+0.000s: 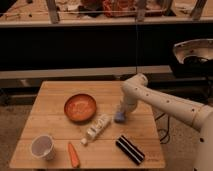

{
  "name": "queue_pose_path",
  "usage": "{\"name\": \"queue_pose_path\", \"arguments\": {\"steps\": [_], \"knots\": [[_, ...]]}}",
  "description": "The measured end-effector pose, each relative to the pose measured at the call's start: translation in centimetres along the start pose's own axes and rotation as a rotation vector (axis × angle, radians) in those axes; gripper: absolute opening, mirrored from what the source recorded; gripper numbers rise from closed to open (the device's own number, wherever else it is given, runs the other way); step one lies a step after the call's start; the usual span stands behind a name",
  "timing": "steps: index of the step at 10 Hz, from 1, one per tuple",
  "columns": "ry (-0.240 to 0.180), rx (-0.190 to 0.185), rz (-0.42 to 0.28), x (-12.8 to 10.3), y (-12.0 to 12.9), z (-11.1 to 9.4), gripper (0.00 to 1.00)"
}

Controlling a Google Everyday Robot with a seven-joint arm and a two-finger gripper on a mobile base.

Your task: Wipe the white sponge on the table

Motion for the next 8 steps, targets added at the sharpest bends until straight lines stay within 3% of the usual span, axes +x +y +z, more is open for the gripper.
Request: {"name": "queue_pose_path", "arguments": {"steps": [5,8], "knots": [[-0.017,0.032,0.059,7.4,3.8,-0.1,0.03],[-0.021,0.029,0.108,7.9,7.1,0.7,0.03]]}}
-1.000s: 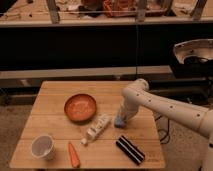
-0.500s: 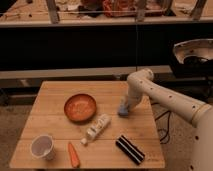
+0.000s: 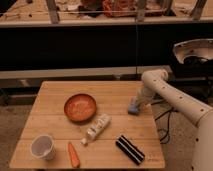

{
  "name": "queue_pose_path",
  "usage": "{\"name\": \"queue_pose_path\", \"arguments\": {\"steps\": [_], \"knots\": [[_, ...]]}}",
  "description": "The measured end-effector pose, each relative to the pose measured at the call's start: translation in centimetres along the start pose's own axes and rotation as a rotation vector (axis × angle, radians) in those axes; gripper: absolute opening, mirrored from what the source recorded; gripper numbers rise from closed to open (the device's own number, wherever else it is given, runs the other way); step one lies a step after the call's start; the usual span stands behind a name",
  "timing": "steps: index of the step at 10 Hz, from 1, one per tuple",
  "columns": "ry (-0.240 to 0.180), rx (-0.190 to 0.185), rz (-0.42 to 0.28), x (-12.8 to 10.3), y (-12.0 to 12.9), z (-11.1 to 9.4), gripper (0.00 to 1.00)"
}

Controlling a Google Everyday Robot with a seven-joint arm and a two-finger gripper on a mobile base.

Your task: Wipe the white sponge on the table

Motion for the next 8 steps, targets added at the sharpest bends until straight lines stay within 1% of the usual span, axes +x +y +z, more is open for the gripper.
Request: {"name": "queue_pose_path", "arguments": {"steps": [1,3,4,5,6,8], "knots": [[0.006,-0.002,0.014,-0.8,1.5,0.1,0.03],[0.008,-0.011,0.023,-2.8,3.5,0.3,0.03],[0.012,-0.022,0.020,-4.8,4.9,0.5,0.03],[0.014,-0.028,0.009,-6.3,5.1,0.6,0.03],[0.016,-0.030,-0.004,-7.6,4.8,0.7,0.03],[0.026,-0.031,-0.042,-10.5,3.0,0.7,0.03]]}}
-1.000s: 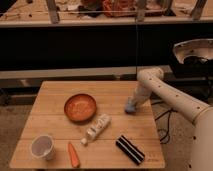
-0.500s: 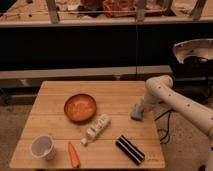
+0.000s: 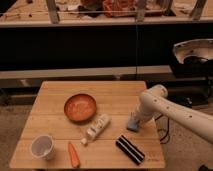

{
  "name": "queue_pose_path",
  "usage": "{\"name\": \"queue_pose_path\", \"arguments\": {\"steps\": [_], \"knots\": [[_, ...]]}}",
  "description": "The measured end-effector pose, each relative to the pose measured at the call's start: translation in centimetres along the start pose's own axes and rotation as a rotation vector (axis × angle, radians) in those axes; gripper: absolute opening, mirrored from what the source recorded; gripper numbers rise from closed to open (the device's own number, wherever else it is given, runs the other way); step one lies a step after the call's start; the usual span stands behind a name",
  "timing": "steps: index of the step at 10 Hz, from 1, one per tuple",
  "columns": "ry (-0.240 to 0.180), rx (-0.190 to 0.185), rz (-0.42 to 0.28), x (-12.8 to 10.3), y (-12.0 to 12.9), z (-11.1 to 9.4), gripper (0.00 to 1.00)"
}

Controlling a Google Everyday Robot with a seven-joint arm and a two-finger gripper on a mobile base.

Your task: Wipe the white sponge on the table

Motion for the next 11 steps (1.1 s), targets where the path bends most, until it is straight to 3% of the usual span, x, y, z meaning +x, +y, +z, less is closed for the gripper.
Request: {"name": "queue_pose_path", "arguments": {"steps": [2,5,6,9,11], "knots": [[0.011,0.004,-0.036,-1.6,-2.5,-0.5,0.03],[0.024,-0.005,-0.083,-1.0,-6.2,-0.7,0.03],[0.021,-0.003,-0.100,-0.3,-8.2,-0.6,0.03],[0.026,-0.013,-0.105,3.3,-10.4,-0.5,0.03],[0.028,-0.005,-0.088,5.5,-10.0,-0.6,0.03]]}}
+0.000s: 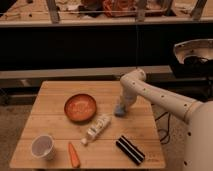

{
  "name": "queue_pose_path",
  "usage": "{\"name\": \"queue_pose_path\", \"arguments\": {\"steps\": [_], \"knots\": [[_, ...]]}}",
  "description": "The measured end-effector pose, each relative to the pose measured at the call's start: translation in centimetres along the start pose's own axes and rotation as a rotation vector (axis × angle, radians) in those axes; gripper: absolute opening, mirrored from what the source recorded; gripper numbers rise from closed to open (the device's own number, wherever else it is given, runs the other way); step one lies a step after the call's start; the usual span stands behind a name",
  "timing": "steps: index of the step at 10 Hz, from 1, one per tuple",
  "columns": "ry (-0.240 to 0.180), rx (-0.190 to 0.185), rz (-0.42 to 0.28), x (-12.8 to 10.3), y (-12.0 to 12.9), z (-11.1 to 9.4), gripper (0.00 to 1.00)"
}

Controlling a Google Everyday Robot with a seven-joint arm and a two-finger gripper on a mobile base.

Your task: Wipe the white sponge on the table

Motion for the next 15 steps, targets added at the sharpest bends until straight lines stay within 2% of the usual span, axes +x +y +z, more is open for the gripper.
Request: {"name": "queue_pose_path", "arguments": {"steps": [3,6,10,12,14,15], "knots": [[-0.007,0.011,0.057,2.7,2.9,0.2,0.03],[-0.022,0.023,0.105,2.5,6.3,0.7,0.03],[-0.024,0.029,0.169,-1.9,10.4,1.1,0.03],[-0.032,0.026,0.178,-4.8,12.0,1.2,0.03],[-0.031,0.029,0.163,-6.9,11.0,1.3,0.03],[-0.027,0.036,0.145,-8.1,9.5,1.0,0.03]]}}
